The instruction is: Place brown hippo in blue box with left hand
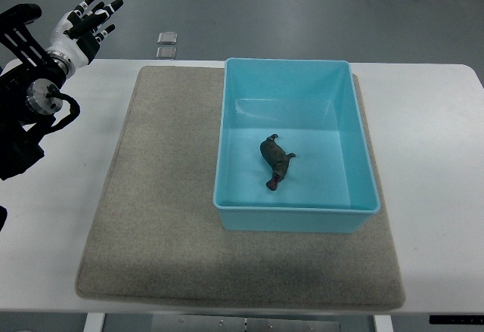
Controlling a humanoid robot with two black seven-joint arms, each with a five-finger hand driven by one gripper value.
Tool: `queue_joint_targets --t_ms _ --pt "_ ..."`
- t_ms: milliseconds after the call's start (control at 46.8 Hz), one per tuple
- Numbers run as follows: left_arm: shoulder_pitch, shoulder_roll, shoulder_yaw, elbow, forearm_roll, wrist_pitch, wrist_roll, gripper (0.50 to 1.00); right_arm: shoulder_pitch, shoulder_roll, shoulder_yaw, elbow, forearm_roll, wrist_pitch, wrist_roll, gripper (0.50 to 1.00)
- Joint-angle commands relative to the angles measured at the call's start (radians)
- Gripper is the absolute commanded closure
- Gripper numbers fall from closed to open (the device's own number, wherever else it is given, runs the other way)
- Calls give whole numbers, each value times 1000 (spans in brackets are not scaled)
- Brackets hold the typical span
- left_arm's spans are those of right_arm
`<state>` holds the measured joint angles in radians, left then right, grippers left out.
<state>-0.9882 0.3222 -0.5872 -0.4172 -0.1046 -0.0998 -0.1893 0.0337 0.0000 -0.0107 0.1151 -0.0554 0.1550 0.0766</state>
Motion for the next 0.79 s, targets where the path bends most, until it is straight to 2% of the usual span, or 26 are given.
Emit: queue_joint_targets --t_ms 0,619,769 --pt "0 0 0 0 0 0 -1 504 0 0 0 0 0 0 0 564" --pt "-3 -17 -36 -12 0 -12 -1 504 0 0 2 0 2 0 0 564" --pt "-1 -11 -57 -66 -1 -12 -1 504 -2 0 2 18 -4 15 -1 564"
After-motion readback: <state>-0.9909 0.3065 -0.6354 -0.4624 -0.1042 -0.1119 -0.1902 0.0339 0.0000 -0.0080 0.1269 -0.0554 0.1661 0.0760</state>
